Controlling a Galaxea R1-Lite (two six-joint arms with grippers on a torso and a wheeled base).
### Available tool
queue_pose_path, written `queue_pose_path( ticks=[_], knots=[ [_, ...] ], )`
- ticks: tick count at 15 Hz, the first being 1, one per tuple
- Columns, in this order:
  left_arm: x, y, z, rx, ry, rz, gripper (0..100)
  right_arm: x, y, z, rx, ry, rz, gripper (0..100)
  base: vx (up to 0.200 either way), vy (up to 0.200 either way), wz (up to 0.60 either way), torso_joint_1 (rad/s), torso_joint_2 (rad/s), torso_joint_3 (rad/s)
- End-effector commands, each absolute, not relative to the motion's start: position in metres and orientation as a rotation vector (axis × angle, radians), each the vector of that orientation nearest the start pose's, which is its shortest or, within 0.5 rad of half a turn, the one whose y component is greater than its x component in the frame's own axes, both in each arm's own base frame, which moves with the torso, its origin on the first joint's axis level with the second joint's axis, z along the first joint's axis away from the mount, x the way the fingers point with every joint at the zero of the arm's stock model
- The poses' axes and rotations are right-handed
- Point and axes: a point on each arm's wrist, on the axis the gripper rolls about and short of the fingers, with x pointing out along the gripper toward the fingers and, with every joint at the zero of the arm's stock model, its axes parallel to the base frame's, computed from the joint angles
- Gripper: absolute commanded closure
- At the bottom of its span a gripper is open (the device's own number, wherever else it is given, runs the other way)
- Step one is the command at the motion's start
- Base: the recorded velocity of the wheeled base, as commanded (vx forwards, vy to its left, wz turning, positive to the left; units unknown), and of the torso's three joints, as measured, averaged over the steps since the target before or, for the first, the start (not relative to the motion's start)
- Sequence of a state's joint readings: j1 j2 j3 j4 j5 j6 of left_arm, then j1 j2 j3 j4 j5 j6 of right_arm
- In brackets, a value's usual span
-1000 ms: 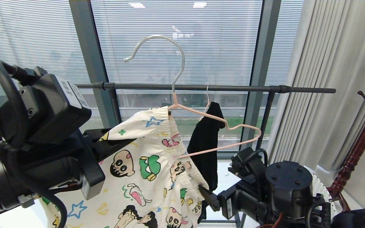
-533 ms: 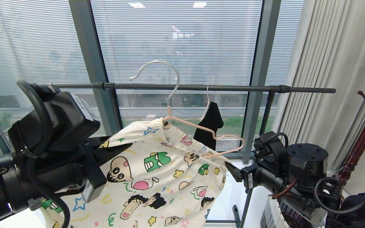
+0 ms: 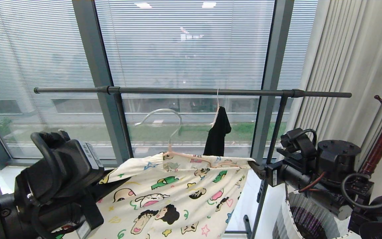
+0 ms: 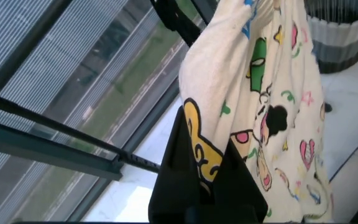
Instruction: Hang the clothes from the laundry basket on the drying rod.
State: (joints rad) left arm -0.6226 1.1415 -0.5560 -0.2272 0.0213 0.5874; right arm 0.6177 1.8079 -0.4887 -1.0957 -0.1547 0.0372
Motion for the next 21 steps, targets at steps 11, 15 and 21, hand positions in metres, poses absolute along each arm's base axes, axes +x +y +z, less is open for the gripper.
queue_pose_path(
  ticks=[11,15,21],
  knots=[
    [0.146,-0.136,0.183,0.558,0.29,-0.481,100,0.127,0.125,0.201,-0.189,0.106,0.909,0,0.0,0.0,0.0,0.0,0.0,0.0],
    [0.134,-0.161,0.182,0.561,0.222,-0.653,100,0.127,0.128,0.219,-0.323,0.163,1.058,0,0.0,0.0,0.0,0.0,0.0,0.0],
    [0.126,-0.168,0.187,0.711,0.095,-0.881,100,0.134,0.136,0.212,-0.495,0.255,1.286,0,0.0,0.0,0.0,0.0,0.0,0.0]
  ],
)
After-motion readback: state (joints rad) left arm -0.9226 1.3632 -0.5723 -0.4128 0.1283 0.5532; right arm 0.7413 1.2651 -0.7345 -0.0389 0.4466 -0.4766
